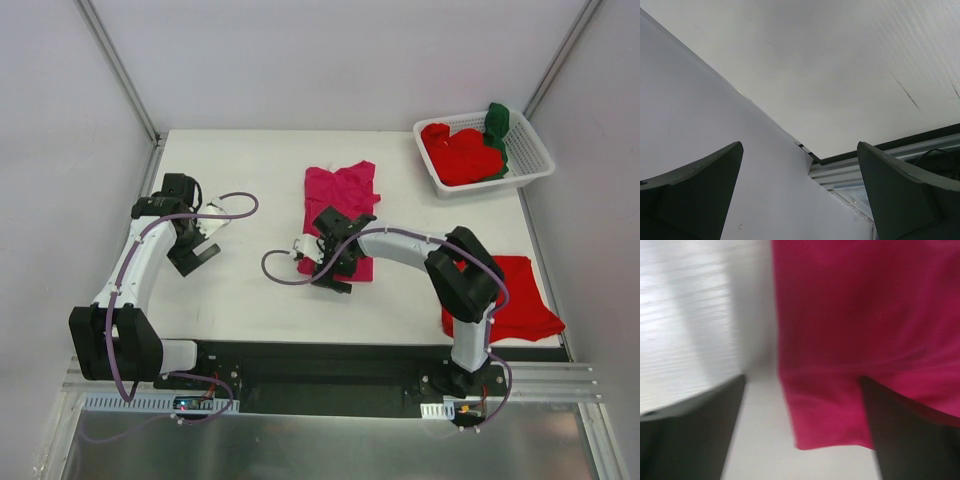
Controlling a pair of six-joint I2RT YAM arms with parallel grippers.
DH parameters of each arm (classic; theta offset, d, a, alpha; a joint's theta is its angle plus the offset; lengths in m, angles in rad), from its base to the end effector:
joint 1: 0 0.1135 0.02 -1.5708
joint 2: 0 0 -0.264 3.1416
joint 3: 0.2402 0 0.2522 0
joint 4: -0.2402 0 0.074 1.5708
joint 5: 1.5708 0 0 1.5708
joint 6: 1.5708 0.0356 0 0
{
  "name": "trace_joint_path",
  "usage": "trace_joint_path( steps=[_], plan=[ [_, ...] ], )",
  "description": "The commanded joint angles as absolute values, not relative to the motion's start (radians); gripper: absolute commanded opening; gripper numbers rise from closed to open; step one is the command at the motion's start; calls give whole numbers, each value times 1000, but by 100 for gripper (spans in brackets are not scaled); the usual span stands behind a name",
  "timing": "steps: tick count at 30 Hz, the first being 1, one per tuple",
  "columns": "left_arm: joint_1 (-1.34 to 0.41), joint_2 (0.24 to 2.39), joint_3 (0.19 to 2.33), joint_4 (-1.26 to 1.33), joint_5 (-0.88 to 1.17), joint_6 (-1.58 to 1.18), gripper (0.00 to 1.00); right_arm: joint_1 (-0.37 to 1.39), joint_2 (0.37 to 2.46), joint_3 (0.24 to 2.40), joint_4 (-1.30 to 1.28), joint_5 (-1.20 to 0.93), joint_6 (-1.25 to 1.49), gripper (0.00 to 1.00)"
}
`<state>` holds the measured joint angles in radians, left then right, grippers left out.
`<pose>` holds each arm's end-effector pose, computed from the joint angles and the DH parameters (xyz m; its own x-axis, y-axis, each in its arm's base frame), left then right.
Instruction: Fold and stack the t-shirts
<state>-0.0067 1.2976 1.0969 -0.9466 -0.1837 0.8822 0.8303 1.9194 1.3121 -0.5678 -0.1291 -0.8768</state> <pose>0.2456 0.0049 0.2783 -0.6322 0.7634 -0.1326 0.6604 0.6203 0.4231 0.2582 0.2893 0.1702 0.1902 -0.9218 -0.3379 -0.9681 -0.1190 -0.2203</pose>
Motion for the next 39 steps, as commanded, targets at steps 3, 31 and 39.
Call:
trace_joint_path(
  steps=[3, 31, 39],
  plan=[
    [-9, 1295, 1115, -954, -166, 887, 99, 900, 1841, 1244, -416, -8, -854, 100],
    [-8, 1267, 1081, -954, -158, 884, 99, 936, 1885, 1356, -638, -156, -836, 99],
    [-8, 1269, 1084, -954, -156, 884, 99, 927, 1908, 1370, -680, -176, -859, 93]
  ],
)
